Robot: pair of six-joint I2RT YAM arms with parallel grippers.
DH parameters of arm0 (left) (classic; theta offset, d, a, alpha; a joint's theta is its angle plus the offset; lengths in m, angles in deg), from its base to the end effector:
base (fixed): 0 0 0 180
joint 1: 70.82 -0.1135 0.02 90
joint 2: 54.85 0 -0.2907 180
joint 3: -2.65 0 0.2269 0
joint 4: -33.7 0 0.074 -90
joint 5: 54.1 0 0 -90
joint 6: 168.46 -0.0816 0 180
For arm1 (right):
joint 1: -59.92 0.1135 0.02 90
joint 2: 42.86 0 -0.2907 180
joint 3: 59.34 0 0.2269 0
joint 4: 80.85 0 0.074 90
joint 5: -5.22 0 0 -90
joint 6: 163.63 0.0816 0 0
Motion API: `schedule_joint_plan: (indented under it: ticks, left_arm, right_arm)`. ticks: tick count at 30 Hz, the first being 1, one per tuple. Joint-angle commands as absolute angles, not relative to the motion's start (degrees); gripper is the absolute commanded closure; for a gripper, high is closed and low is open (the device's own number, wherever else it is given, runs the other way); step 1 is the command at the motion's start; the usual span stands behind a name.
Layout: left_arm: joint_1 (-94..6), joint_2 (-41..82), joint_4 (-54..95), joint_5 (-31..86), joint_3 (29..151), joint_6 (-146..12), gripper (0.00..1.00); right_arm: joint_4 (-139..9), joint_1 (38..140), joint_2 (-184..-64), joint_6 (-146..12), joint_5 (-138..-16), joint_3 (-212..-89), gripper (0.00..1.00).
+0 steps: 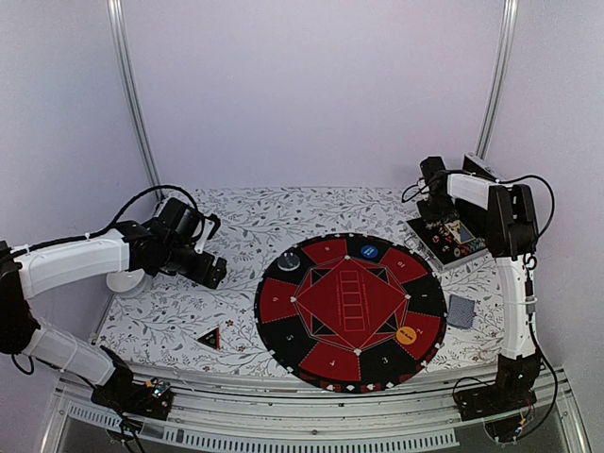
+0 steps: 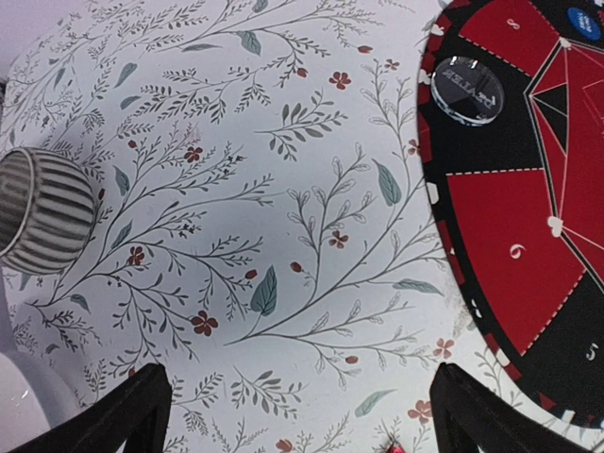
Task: Distribute texas hold em gaming equipment
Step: Pick up the pile of poker chips from the chip case.
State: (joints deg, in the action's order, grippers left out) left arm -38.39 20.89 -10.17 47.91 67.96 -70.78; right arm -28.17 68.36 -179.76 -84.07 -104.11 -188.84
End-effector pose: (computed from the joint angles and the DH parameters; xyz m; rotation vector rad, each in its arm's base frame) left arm 0.2297 -0.1258 0.2293 0.4508 2.4477 -0.0289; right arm 0.5308 0.0515 0.1520 -0.3086 2.5752 -0.4533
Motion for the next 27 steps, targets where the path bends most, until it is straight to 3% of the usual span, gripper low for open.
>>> schedule_joint_plan:
  ticks: [1,27]
  left_arm:
    - [-39.2,20.3,-9.2,46.9,67.4,-71.4,0.02]
    - [-39.2,19.6,-9.2,46.4,67.2,-71.5,0.02]
  right_arm:
    - [-23.5,69.1,-181.5,-83.4,-100.6,-188.4,0.68]
    - [-24.1,71.1,-179.1,-83.7,-104.0,-188.9,0.65]
